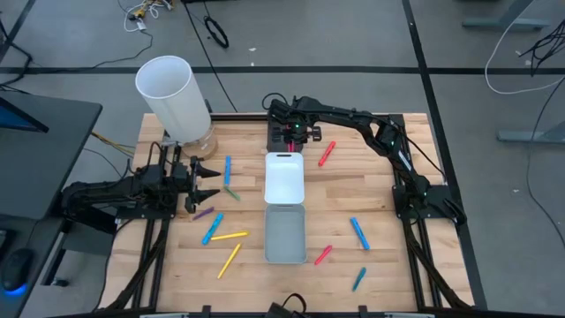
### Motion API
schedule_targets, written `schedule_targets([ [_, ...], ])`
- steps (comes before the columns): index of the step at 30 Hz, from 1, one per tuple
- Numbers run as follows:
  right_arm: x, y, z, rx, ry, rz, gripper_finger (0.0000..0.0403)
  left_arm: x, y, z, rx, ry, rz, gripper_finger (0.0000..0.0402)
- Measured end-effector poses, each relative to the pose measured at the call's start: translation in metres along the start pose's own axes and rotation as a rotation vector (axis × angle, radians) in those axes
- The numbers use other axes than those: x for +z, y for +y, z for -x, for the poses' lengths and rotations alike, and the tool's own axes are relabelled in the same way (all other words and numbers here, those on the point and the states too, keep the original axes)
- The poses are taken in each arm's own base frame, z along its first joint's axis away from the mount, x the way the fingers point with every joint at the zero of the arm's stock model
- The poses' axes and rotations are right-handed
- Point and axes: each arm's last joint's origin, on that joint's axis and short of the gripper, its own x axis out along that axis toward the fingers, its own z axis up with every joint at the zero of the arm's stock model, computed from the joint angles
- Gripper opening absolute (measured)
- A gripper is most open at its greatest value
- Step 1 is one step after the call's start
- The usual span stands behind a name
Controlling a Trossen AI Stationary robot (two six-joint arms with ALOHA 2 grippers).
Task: Pick & Place Markers
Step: Put the blue highlighter pen into the white bin
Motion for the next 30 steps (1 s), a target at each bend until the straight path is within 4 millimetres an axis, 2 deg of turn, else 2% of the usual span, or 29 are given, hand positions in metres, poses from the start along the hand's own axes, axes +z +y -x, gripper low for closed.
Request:
schedule_targets([
  [12,0.001,0.004,0.000,0.050,0.000,0.029,0.0095,0.000,0.000,0.000,0.000,0.000,0.000,0.0288],
  [16,0.001,0.004,0.006,0.061,-0.005,0.038,0.0095,0.000,0.000,0.000,0.000,0.001,0.000,0.0288],
  [22,0.000,0.002,0.023,0.098,-0.005,0.056,0.0095,0.000,0.000,0.000,0.000,0.000,0.000,0.0288],
  [30,-0.003,-0.003,0.058,0.152,-0.038,0.149,0.0095,0.000,0.000,0.000,0.000,0.000,0.000,0.0288],
])
